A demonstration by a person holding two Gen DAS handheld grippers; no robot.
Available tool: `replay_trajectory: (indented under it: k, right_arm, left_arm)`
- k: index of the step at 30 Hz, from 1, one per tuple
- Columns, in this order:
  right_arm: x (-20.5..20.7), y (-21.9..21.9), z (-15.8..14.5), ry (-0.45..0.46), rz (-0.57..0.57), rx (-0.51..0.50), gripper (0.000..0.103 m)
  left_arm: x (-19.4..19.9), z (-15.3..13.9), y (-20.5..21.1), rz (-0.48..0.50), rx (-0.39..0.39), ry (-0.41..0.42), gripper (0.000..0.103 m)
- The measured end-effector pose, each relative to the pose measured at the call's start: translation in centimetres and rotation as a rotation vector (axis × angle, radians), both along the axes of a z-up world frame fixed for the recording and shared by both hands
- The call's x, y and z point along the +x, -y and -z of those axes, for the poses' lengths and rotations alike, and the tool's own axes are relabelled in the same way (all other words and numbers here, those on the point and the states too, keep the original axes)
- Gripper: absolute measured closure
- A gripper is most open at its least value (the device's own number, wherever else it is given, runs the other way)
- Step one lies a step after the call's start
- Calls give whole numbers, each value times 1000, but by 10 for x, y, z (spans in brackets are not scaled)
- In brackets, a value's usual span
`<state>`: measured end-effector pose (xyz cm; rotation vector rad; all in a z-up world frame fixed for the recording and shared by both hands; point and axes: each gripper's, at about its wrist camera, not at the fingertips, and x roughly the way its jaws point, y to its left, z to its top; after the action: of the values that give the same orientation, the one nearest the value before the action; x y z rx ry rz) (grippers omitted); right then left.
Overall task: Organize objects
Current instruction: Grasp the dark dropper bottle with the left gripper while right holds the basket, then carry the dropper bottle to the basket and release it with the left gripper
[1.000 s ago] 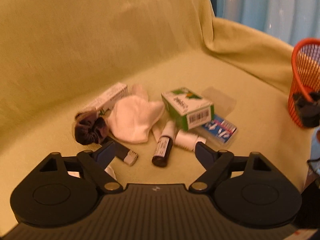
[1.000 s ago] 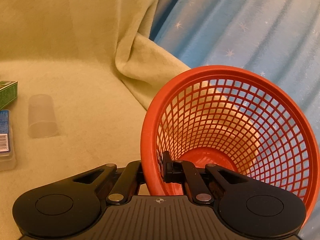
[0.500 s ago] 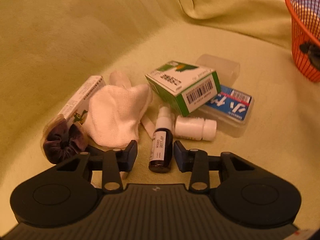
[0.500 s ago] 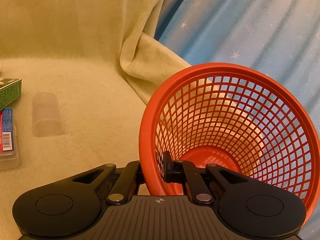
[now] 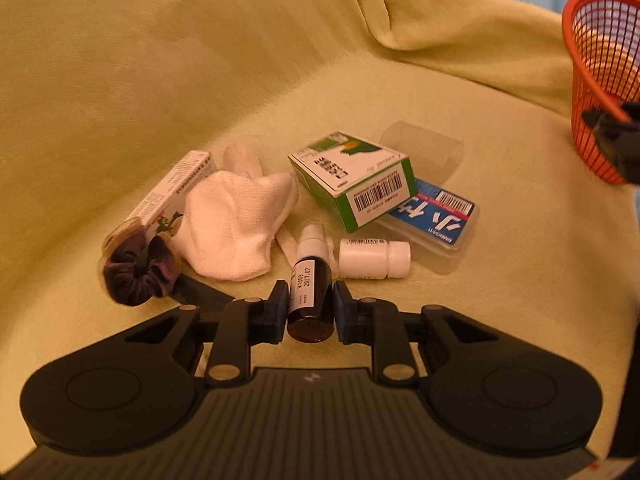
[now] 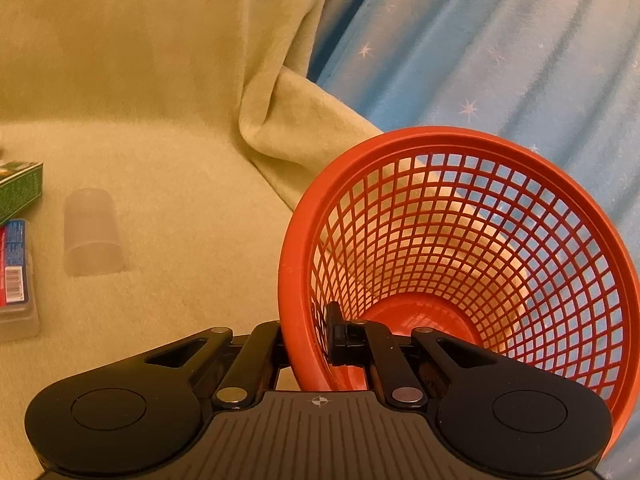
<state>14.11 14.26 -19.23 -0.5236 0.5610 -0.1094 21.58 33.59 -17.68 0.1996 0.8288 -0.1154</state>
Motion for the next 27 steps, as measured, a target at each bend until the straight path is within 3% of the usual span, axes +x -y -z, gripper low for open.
replay_trajectory:
  k: [7,12,17,20,27]
  right_arm:
    - [-8,6,7,-20,-46,-13,100]
    - [-9,10,6,-12,-65,-5,100]
    - [-13,13,7,3,-103,-6,100]
    - [-17,14,11,3,-133,-7,100]
    - [-20,15,15,-40,-170,9,95]
  left_arm:
    - [-14,-44,-5,-55,-93,64,84]
    - [-19,-95,15,-6,-172,127,84]
    - [-11,-143,59,171,-276,144,84]
    - [3,-160,100,302,-295,130,84]
    - [66,-150,200,540,-274,-27,84]
